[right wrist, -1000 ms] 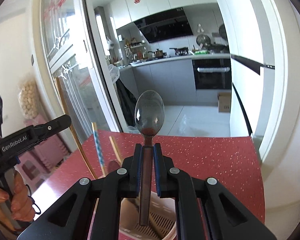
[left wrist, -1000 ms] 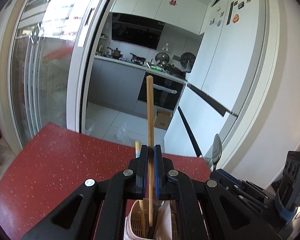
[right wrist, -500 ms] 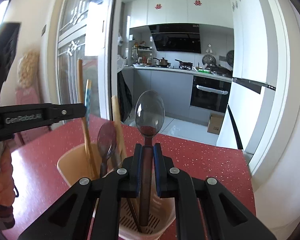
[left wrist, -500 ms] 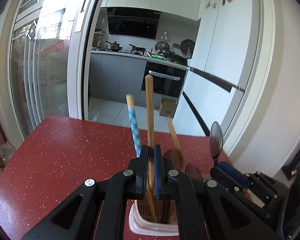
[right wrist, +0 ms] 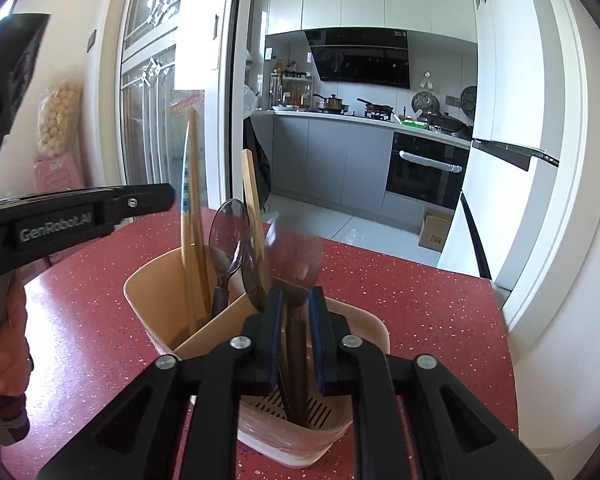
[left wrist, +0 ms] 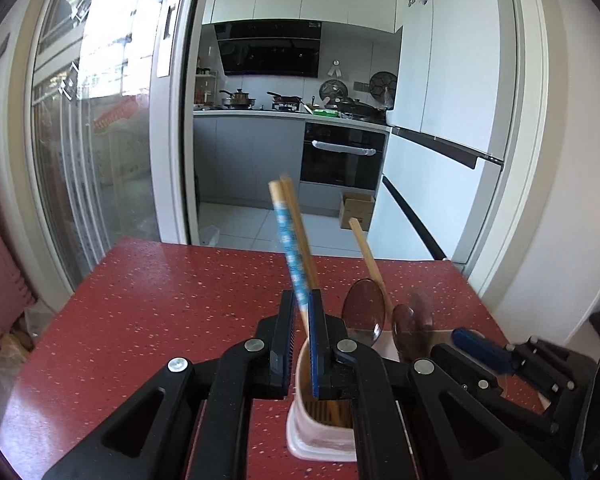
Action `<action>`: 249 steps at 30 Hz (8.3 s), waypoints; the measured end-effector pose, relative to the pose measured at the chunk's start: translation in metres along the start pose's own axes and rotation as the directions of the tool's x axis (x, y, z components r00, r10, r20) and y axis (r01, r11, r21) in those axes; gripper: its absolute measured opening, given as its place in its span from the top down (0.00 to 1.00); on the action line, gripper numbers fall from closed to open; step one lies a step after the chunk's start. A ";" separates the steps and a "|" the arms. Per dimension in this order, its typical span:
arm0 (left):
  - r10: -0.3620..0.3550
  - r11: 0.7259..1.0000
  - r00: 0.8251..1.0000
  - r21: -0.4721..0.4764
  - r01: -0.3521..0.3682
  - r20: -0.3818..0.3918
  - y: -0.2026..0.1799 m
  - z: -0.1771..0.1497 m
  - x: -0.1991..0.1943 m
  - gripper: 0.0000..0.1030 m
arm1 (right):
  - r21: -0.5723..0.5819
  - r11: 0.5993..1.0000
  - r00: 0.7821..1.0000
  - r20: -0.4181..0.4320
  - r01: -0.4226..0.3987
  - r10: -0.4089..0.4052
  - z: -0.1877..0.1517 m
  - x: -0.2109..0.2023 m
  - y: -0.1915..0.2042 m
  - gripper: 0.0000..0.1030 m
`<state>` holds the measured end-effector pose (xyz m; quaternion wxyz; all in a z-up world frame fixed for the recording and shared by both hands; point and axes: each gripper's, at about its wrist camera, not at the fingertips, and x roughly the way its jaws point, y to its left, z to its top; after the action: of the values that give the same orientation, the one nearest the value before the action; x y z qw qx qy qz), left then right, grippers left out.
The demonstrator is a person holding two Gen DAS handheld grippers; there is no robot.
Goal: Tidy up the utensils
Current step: 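Open both tools to release the spoon and chopstick into the caddy, then move both tools back down over the remaining utensils, then grasp a dark spoon with the left tool while the right tool grasps a plain chopstick, then carry the held spoon and chopstick upright to the caddy and lower them in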
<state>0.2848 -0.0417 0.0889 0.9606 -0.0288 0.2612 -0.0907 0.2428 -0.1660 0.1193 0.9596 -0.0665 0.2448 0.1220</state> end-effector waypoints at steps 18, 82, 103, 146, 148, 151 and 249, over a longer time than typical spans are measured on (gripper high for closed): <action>0.034 0.999 0.981 0.028 -0.029 -0.193 0.010 -0.054 -0.066 0.65 | 0.205 0.975 0.981 -0.149 -0.091 0.123 -0.027 -0.063 -0.008 0.22; 0.043 0.990 0.875 0.141 0.028 -0.481 -0.008 -0.239 -0.118 0.00 | 0.449 0.889 0.859 -0.487 0.092 0.157 -0.191 -0.152 0.012 0.00; 0.094 0.988 0.869 0.155 -0.021 -0.486 -0.002 -0.230 -0.091 0.00 | 0.459 0.886 0.796 -0.561 0.069 0.228 -0.148 -0.095 0.017 0.12; 0.075 0.980 0.853 0.194 0.032 -0.516 0.004 -0.209 -0.076 0.16 | 0.229 0.970 0.678 -0.727 0.088 0.110 -0.111 -0.006 0.100 0.94; 0.079 0.975 0.846 0.219 0.046 -0.528 0.002 -0.207 -0.074 0.16 | 0.277 0.958 0.698 -0.700 0.069 0.152 -0.113 -0.011 0.094 0.94; 0.075 0.970 0.830 0.233 0.067 -0.553 0.002 -0.204 -0.071 0.16 | 0.304 0.952 0.734 -0.656 0.046 0.174 -0.113 -0.020 0.087 0.94; -0.045 0.990 0.989 -0.124 0.063 0.142 -0.001 -0.002 0.027 0.60 | 0.155 0.988 0.979 0.196 0.016 -0.047 0.052 -0.010 -0.034 0.94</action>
<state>0.3064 -0.0476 0.0742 0.9698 -0.1035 0.1983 -0.0976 0.2669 -0.1908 0.1721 0.9833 0.0156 0.1551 0.0937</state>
